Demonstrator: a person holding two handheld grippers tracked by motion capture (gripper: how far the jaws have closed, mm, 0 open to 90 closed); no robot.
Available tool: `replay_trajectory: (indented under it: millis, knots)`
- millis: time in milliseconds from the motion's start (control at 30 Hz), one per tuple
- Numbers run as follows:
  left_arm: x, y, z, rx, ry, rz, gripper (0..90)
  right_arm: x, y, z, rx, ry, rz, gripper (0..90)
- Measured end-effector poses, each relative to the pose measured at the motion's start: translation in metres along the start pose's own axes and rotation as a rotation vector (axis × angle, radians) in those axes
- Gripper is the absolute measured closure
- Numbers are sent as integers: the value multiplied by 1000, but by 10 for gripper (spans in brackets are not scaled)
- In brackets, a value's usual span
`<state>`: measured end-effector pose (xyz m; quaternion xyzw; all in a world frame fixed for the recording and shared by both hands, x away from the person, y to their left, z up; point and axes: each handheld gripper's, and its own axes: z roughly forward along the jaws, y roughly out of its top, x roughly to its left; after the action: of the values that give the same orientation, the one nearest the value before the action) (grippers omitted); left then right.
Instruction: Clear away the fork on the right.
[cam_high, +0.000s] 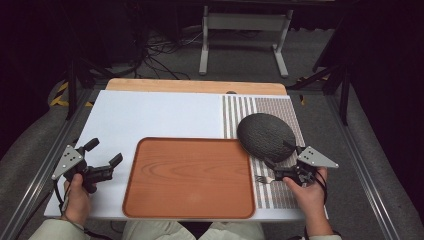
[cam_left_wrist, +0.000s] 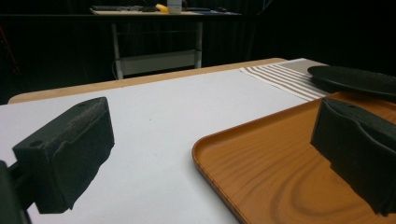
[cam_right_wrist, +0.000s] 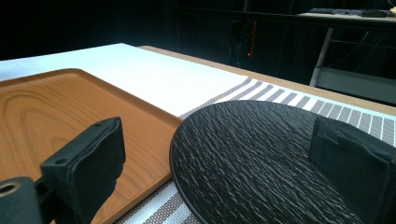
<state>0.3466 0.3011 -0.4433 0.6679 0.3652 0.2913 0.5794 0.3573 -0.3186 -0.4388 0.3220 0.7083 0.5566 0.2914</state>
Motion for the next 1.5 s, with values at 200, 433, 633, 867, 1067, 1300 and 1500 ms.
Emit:
replay_trajectory:
  millis: [200, 433, 633, 867, 1067, 1300, 1500]
  knots:
    - [0, 1, -1, 3, 2, 5, 0, 0, 0, 0, -1, 1, 2, 46]
    - [-1, 2, 0, 4, 1, 15, 1, 0, 0, 0, -3, 2, 5, 46]
    - [-2, 3, -1, 4, 6, 12, 0, 1, 7, 2, -13, 22, -1, 46]
    - [-2, 3, -2, 9, 7, 22, 0, 1, 28, 7, 56, 65, -58, 47]
    - [-2, 3, -2, 10, 7, 23, 0, -2, 49, 9, 174, 120, -129, 53]
    - [-1, 4, -2, 7, 3, 20, 0, -1, 59, 13, 300, 166, -194, 65]
    - [-2, 4, -2, 10, 2, 26, 0, 0, 65, 19, 415, 201, -261, 81]
